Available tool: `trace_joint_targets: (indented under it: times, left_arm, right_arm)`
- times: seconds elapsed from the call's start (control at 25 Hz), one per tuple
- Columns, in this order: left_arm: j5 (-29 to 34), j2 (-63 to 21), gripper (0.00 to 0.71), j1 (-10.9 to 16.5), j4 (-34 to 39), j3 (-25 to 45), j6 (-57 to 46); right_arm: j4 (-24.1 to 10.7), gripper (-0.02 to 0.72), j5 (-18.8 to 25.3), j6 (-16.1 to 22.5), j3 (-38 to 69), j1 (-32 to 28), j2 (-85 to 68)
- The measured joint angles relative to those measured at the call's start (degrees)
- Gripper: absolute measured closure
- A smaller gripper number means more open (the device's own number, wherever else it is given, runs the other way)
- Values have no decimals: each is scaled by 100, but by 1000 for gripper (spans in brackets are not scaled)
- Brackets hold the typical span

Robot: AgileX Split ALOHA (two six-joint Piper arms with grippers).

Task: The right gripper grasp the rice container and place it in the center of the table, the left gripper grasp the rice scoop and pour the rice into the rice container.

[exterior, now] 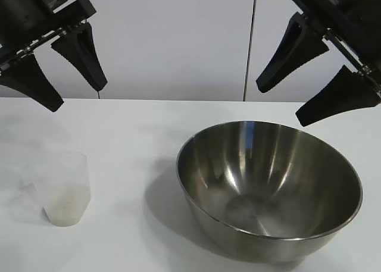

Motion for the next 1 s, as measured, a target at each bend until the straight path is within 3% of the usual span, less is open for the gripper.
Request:
trace_joint_targets:
  times: [0.28,0.4,0.72,0.84,1.0]
  left_arm:
    - [0,0,179,0,0,0,0]
    - [0,0,179,0,0,0,0]
    - [0,0,179,0,0,0,0]
    - [0,0,179,0,0,0,0]
    - [0,0,179,0,0,0,0]
  right_arm:
    - [-105,251,39,-16,-116,0,0]
    - [-659,251,290,-9,-554,-40,0]
    - [-2308,251,963,494,-1307,-679,64]
    - [-2537,252,832,487,-1012,-730,216]
    - [-2475,251,-39,375,-386,-730,408]
